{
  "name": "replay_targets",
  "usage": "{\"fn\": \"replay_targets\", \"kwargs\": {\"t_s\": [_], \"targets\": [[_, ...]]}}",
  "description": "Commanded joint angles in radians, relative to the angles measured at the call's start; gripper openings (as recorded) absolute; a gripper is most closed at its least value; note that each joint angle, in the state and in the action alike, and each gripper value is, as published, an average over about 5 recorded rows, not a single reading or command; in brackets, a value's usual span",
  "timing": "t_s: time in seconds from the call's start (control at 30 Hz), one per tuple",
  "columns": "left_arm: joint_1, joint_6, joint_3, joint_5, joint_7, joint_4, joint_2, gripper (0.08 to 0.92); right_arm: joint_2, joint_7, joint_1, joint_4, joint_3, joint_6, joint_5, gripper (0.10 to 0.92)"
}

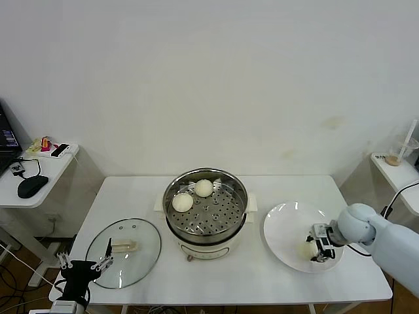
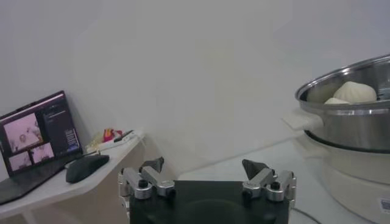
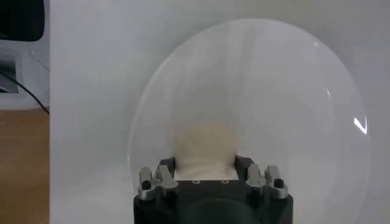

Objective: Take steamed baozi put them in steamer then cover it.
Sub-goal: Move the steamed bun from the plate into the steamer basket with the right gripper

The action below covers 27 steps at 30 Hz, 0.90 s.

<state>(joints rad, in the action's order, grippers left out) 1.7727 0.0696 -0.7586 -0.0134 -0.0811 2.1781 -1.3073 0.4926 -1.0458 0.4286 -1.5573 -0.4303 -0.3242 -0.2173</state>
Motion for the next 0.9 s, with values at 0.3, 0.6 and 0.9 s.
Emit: {"fn": "replay_targets", "kwargs": {"t_s": [0.3,0.6,0.9], "targets": [[-0.005,0.0,0.005,0.003,0.0,0.006,0.004,0.823,-0.017,-0.036,-0.472,-0.017,-0.172,-0.01,0.164,0.61],[0.005,-0.003,-0.007,0.007,0.0,0.013,0.002,0.823,0.126,-0.039,-0.762,-0.009,-0.348,-0.035,0.274,0.611],[0.02,-0.003,-0.027,0.011,0.001,0.024,-0.003,0.823,0.347,0.033,-0.898,-0.002,-0.521,-0.015,0.398,0.611]]}}
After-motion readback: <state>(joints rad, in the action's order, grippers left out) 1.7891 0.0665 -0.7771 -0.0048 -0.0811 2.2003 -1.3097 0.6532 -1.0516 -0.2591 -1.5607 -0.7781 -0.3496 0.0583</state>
